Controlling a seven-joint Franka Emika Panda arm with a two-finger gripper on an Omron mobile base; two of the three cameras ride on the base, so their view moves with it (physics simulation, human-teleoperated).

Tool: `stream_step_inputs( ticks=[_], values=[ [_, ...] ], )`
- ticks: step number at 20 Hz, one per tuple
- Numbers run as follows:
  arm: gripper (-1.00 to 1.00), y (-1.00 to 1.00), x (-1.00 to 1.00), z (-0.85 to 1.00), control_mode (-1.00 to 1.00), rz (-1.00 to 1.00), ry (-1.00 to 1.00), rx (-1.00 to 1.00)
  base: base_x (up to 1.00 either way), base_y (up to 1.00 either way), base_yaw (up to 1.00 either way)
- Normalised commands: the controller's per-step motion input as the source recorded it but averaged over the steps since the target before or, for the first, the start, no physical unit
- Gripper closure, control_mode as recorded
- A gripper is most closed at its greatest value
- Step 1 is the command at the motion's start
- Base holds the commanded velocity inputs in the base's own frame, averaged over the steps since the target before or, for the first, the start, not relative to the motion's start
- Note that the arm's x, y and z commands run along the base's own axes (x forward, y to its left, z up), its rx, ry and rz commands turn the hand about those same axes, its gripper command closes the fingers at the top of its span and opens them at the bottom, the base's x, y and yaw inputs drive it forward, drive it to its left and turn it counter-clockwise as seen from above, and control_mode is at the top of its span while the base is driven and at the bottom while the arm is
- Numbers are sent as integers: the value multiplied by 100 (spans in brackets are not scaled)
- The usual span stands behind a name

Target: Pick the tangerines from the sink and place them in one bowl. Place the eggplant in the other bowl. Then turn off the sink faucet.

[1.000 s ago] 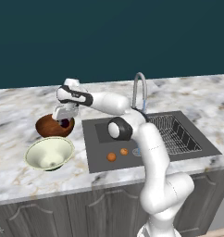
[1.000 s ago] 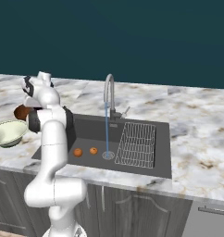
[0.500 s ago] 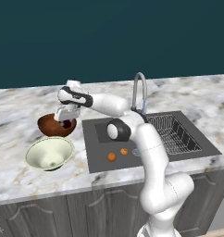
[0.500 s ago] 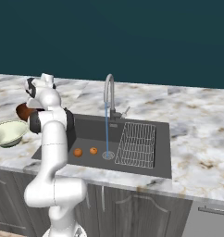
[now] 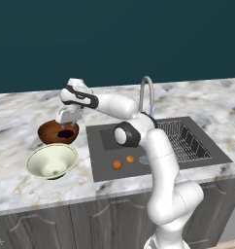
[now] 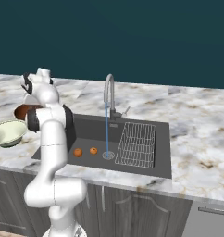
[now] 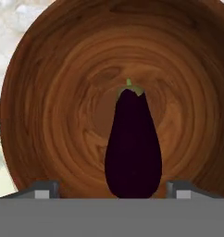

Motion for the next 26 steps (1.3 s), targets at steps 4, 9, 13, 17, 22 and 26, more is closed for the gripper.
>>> stream_step_inputs(
  ticks=[4,9,13,17,22,26],
  values=[
    [-100,-22,-52,6,-100,0,-4,17,0,0,0],
    [-100,-92,-59,0,-100,-3,-3,27,0,0,0],
    [-100,-85,-57,62,-100,-3,-12,25,0,0,0],
    [-100,-49,-60,96,-100,0,-27,6,0,0,0],
    [-100,-60,-85,46,-100,-5,-28,0,0,0,0],
    [-100,-87,-65,27,-100,-23,8,0,0,0,0]
  ],
)
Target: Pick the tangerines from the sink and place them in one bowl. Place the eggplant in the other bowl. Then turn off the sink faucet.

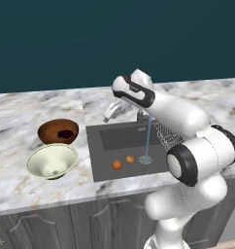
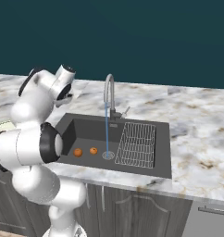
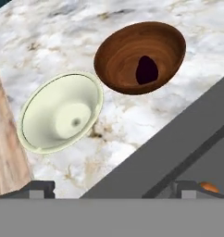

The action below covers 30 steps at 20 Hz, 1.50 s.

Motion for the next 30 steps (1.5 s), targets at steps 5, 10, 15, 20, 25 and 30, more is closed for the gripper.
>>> stream_step_inputs(
  ticks=[5,10,15,20,25,30],
  values=[
    [-100,-60,-34,10,-100,-38,27,-1,0,0,0],
    [-100,-18,-3,0,-100,-54,52,-11,0,0,0],
    [-100,-45,-2,-1,-100,-26,37,-7,0,0,0],
    [-100,-42,-8,-34,-100,-3,5,-10,0,0,0],
    [-100,-5,-1,-48,-100,0,0,-18,0,0,0],
    [-100,-4,0,-47,-100,0,0,-7,0,0,0]
  ],
)
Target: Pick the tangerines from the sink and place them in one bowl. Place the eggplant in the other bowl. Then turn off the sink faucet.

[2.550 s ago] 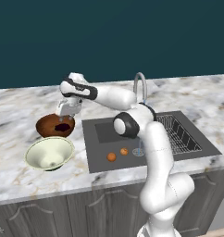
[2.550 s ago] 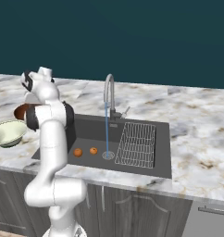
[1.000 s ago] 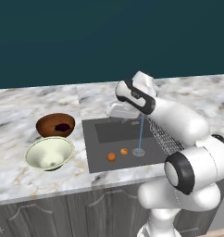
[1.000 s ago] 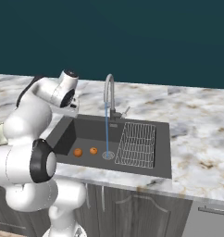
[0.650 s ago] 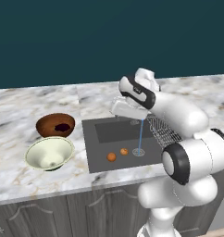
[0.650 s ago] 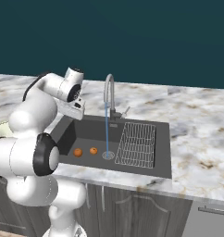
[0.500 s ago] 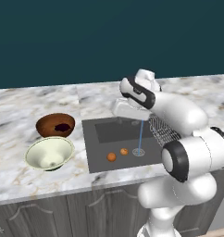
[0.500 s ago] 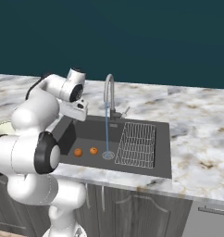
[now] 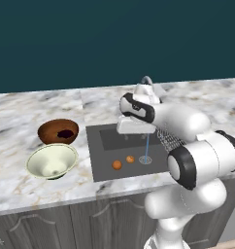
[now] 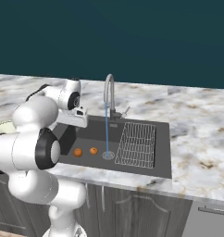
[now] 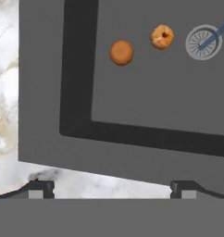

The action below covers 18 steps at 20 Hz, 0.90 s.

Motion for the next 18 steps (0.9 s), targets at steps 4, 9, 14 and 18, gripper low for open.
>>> stream_step_inputs(
  ticks=[4,9,14,18],
  values=[
    [-100,-23,0,-50,-100,0,1,0,0,0,0],
    [-100,-24,0,-47,-100,0,0,0,0,0,0],
    [-100,-10,4,-43,-100,0,0,-2,0,0,0],
    [-100,-1,11,-35,-100,-1,0,0,0,0,0]
  ],
)
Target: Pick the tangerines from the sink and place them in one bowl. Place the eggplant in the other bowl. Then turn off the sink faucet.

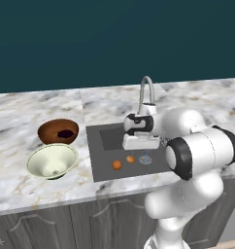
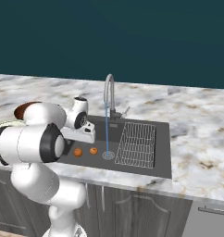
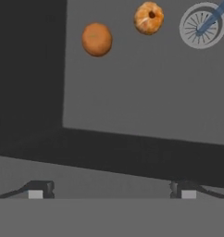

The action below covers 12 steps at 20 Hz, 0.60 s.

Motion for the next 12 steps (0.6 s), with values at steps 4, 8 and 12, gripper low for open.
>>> stream_step_inputs(
  ticks=[4,8,12],
  values=[
    [-100,0,24,-25,-100,-3,0,-1,0,0,0],
    [-100,-7,31,-21,-100,-4,0,0,0,0,0],
    [-100,-11,30,-21,-100,-6,0,-1,0,0,0]
  ],
)
